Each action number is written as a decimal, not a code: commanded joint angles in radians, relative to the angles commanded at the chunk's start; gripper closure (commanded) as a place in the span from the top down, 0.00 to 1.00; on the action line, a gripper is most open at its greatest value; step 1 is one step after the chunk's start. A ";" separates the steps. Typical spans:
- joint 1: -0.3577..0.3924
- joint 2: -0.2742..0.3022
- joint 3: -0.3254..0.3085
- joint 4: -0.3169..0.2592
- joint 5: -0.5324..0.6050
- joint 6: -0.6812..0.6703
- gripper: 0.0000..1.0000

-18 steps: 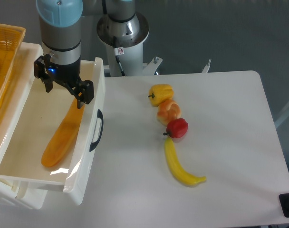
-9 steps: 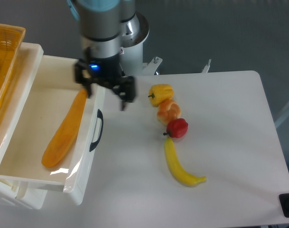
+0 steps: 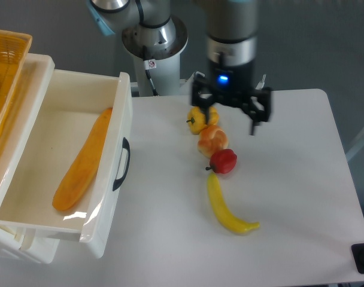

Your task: Place the long bread in the upper white drawer

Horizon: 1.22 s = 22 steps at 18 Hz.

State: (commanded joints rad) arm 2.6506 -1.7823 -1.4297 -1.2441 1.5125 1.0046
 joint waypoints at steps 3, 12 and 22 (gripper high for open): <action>0.009 -0.067 -0.005 0.000 0.008 0.048 1.00; 0.026 -0.126 -0.130 0.055 0.054 0.052 1.00; 0.025 -0.210 -0.092 0.061 0.052 0.312 1.00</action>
